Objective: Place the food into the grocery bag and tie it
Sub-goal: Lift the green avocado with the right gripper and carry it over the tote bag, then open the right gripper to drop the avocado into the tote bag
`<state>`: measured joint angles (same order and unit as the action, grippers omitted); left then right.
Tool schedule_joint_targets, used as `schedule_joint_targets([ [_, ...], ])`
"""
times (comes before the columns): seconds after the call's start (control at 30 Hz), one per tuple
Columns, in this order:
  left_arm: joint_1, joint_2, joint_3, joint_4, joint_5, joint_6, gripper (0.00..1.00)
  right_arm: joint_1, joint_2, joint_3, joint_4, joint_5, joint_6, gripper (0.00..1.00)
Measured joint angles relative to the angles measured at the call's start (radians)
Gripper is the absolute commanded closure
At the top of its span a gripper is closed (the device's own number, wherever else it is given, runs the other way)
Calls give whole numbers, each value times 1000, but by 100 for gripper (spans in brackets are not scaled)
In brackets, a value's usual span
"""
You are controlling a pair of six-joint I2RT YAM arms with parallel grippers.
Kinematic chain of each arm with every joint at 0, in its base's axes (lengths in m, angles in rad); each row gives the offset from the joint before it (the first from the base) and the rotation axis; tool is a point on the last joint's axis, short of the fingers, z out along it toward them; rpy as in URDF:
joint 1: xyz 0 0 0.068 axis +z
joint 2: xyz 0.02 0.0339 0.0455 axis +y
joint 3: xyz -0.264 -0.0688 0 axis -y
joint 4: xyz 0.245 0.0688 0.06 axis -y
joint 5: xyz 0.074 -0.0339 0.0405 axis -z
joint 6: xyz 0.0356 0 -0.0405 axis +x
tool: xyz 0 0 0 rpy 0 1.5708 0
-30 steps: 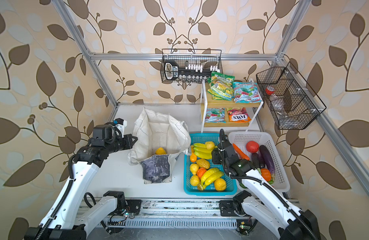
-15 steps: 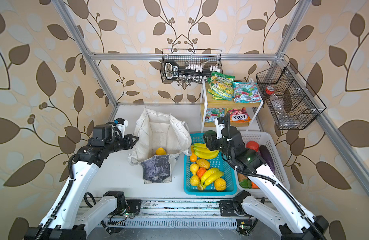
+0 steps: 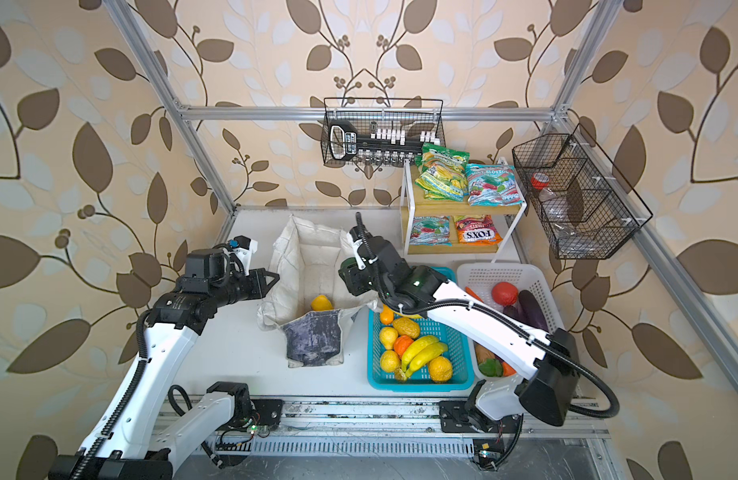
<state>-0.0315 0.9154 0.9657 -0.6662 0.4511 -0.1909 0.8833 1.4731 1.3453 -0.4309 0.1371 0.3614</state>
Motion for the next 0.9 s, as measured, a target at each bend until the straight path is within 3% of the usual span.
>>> schedule_joint_targets([
  [0.23,0,-4,-4,7,34,2,100,25,198,126,-37,-33,-37,51],
  [0.5,-9,-3,-7,14,55,2,100,51,303,133,-39,-38,-35,50],
  [0.9,-9,-4,-7,16,77,0,100,53,478,147,-58,-52,61,46],
])
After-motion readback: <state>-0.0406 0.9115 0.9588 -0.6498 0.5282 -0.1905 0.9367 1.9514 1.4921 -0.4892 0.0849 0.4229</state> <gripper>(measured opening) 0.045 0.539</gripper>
